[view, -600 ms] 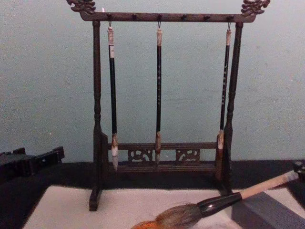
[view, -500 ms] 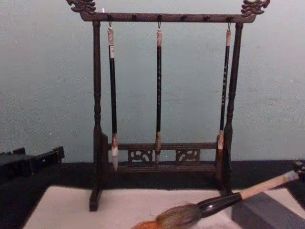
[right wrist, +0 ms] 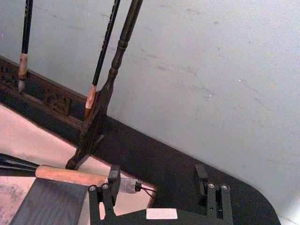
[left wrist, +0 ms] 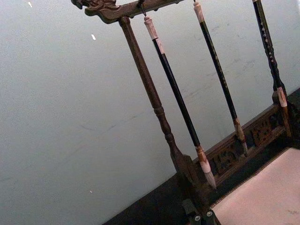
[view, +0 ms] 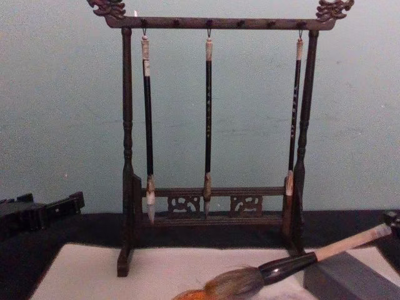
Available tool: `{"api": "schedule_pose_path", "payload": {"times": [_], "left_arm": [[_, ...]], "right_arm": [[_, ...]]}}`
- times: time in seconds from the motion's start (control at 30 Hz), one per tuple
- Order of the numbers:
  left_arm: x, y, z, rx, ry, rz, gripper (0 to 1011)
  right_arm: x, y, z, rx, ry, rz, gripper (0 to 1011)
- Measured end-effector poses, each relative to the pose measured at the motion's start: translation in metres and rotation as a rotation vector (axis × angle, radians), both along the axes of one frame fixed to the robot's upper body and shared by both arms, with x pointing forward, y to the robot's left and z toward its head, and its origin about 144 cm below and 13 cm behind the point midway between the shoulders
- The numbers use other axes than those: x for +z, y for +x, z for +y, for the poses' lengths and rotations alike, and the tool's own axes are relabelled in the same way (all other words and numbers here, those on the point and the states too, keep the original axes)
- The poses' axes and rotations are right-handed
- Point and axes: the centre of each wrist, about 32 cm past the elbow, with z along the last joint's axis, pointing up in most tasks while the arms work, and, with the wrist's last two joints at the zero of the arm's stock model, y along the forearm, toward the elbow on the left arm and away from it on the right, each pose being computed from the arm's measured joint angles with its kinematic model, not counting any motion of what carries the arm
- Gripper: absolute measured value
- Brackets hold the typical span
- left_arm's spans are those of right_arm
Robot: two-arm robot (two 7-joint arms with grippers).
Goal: Pick up the brush from the inkstone, write on the paper, then place the brush back to its original position.
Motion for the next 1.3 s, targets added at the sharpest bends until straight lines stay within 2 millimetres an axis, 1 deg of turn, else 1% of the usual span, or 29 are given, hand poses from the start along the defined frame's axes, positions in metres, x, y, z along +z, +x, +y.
{"api": "schedule_pose_path", "payload": {"times": [0.97, 1.13, 1.3], "left_arm": [[0.0, 0.0, 0.0, 0.0, 0.0, 0.0, 1002], [0.0, 0.0, 0.0, 0.0, 0.0, 0.0, 1002], [0.0, 0.0, 0.0, 0.0, 0.0, 0.0, 1002]], "right_arm": [[0.0, 0.0, 0.0, 0.0, 0.0, 0.0, 1002], [0.0007, -0.001, -0.0034, 0.03, 0.032, 0.007, 1002], [0.004, -0.0064, -0.0082, 0.074, 0.087, 0.01, 1002]]}}
